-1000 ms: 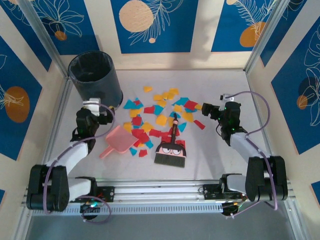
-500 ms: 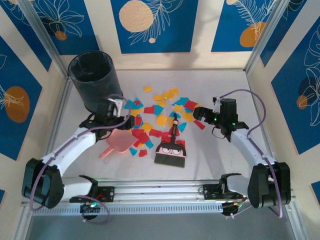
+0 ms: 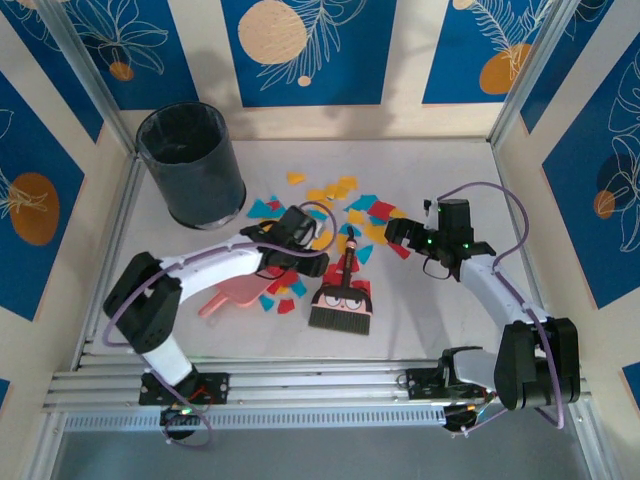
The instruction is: Sweep away the paper scraps from the table
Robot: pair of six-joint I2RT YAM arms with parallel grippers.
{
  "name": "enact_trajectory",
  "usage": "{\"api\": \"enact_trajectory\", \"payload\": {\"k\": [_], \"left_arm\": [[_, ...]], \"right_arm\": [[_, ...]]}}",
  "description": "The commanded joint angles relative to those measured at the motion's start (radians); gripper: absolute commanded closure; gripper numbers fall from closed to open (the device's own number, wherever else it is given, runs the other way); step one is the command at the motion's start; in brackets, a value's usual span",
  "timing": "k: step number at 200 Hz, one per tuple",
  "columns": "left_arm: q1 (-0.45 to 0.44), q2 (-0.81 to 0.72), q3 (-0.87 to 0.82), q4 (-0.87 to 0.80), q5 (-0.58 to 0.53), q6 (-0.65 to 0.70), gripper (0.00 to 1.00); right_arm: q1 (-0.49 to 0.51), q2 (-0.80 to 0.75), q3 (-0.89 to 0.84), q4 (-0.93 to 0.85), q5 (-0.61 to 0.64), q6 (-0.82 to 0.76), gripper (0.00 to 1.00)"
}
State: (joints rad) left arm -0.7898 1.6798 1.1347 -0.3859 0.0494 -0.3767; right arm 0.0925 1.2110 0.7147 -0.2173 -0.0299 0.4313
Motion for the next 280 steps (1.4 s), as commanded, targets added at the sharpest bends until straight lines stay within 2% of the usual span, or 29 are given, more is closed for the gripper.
{"api": "enact_trajectory", "payload": {"k": [1, 37, 50, 95, 128, 184, 228, 249, 280], "left_arm": [[-0.044, 0.07, 0.08, -0.017, 0.03, -0.029, 0.43], [-0.078, 0.176, 0.145, 0.019, 0.064, -0.051, 0.48], [-0.083, 0.209, 0.167, 0.023, 0.087, -0.05, 0.53], [-0.094, 0.294, 0.221, 0.03, 0.142, -0.062, 0.57], [-0.103, 0.33, 0.251, 0.012, 0.142, -0.056, 0.57], [-0.127, 0.396, 0.308, -0.062, 0.095, -0.031, 0.59], [-0.155, 0.425, 0.34, -0.136, -0.015, -0.009, 0.6], [-0.166, 0.444, 0.357, -0.166, -0.04, 0.007, 0.65], [-0.179, 0.459, 0.364, -0.184, -0.066, 0.017, 0.66]], "right_arm": [[0.001, 0.001, 0.022, -0.034, 0.009, 0.014, 0.01], [-0.001, -0.006, 0.02, -0.039, 0.024, 0.018, 0.0], [0.0, -0.009, 0.02, -0.042, 0.025, 0.018, 0.01], [-0.002, -0.013, 0.013, -0.051, 0.034, 0.017, 0.01], [-0.004, -0.014, 0.01, -0.054, 0.036, 0.015, 0.01], [-0.008, -0.014, 0.005, -0.059, 0.038, 0.011, 0.01], [-0.012, -0.016, -0.001, -0.06, 0.042, 0.011, 0.0], [-0.014, -0.016, -0.003, -0.06, 0.044, 0.012, 0.01], [-0.017, -0.016, -0.006, -0.059, 0.046, 0.017, 0.01]]}}
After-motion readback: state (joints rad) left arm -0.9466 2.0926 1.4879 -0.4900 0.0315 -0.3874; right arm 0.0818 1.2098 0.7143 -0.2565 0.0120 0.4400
